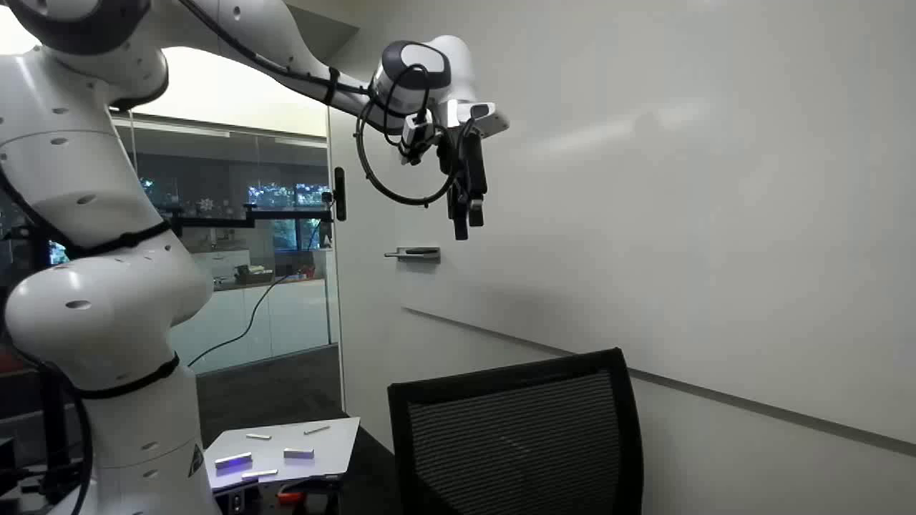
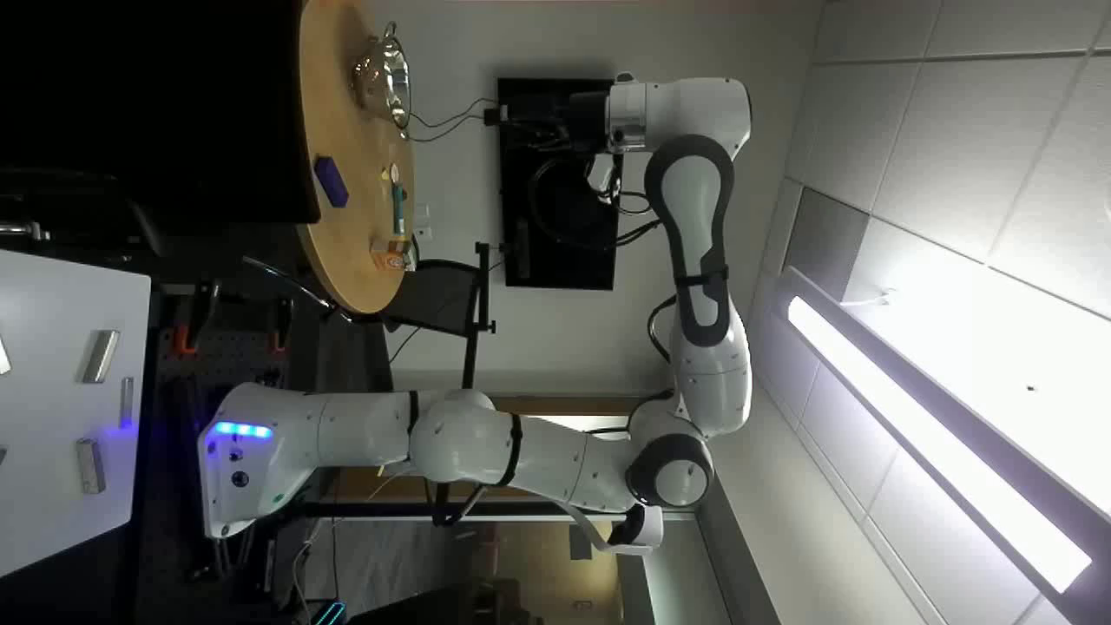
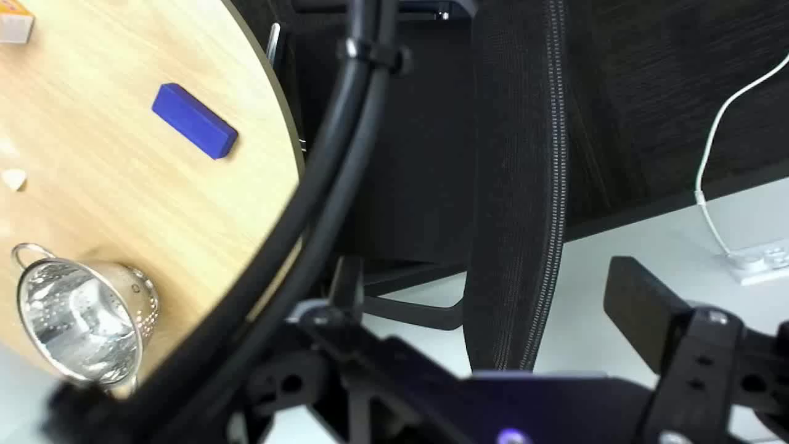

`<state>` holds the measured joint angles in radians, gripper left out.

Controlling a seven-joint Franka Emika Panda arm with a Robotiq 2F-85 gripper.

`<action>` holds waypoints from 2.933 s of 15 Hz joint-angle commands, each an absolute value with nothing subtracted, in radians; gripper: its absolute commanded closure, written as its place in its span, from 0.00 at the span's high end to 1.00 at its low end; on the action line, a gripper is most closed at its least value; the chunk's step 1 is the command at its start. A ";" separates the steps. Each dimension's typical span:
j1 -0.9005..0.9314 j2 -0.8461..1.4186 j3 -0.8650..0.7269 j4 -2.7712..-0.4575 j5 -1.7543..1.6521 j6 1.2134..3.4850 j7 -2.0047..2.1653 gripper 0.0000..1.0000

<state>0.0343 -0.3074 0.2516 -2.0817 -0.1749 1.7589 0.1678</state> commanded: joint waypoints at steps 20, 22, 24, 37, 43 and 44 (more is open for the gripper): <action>0.083 -0.300 0.210 -2.076 -0.182 1.742 0.135 1.00; 0.089 -0.299 0.207 -2.075 -0.185 1.736 0.125 1.00; 0.100 -0.252 0.222 -1.994 -0.178 1.691 0.133 1.00; 0.170 -0.109 0.231 -1.869 -0.153 1.583 0.043 1.00; 0.198 -0.065 0.240 -1.889 -0.192 1.571 0.113 1.00; 0.199 -0.060 0.240 -1.896 -0.200 1.581 0.146 1.00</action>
